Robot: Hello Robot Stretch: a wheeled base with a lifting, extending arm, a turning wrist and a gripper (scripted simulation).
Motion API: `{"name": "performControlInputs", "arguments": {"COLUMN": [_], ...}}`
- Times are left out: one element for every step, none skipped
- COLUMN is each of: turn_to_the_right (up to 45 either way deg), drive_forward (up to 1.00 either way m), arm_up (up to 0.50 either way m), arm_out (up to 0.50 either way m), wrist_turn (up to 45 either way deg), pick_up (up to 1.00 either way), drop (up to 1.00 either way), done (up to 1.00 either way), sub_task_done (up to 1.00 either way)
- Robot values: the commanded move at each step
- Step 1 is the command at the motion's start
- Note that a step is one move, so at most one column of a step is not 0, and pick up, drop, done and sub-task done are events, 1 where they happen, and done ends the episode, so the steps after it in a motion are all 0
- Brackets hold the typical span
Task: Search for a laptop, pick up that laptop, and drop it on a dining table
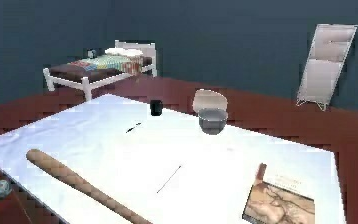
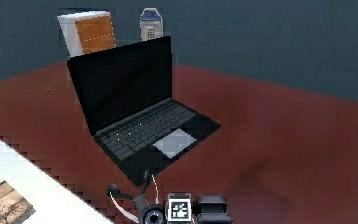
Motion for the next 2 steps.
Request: {"name": "performControlInputs", "arguments": {"turn_to_the_right": [-24.0,45.0], "drive_forward": [0.0,0.0], "arm_up": [0.0,0.0], "arm_out": [0.0,0.0], "wrist_turn": [0.0,0.0], "pick_up": [0.0,0.0], "drop": [0.0,0.0], "done": [0.0,0.0], "sub_task_done": [0.0,0.0]}}
